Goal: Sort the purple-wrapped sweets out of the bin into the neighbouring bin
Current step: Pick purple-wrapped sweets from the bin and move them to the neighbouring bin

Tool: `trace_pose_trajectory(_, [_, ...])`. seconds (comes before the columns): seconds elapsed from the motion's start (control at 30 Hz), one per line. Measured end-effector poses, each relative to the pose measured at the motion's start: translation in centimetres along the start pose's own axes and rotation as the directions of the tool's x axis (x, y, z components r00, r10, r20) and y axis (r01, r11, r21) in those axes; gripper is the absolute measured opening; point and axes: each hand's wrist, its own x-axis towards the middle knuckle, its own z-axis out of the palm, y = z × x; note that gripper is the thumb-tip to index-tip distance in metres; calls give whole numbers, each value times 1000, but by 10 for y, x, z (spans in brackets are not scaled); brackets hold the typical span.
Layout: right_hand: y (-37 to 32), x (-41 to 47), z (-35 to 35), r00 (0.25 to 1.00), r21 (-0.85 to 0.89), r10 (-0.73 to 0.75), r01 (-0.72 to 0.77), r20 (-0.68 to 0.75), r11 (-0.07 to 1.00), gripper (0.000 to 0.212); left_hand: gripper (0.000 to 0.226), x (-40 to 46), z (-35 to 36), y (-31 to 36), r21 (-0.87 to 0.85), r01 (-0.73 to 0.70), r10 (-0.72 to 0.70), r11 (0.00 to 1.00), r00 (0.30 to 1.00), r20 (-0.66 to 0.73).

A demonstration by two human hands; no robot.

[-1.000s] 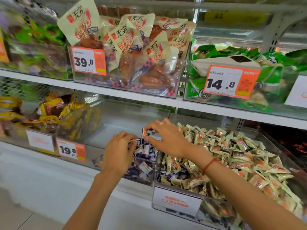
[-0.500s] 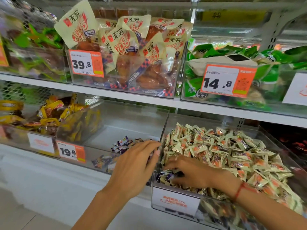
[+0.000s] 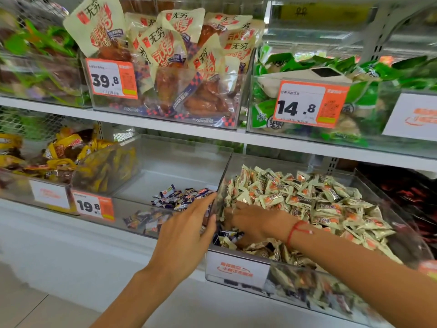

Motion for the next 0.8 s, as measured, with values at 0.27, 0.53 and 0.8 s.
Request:
trace_pose_trajectory(0.27, [11,-33,9,975,500,133,-27,-178,866,30,42,3,-5,2,-61,55,-55,997,998,6])
trace_pose_trajectory(0.53, [16,-70,-4,843,961,468,190,-264,199,35,40,11,1,10,-132,-48,35,990,994,-99])
trace_pose_trajectory(0.8, [0,-82,-17,831,961,508,277,-226,-25,17,53,17,9,30,-203,-86,68,975,993,-97])
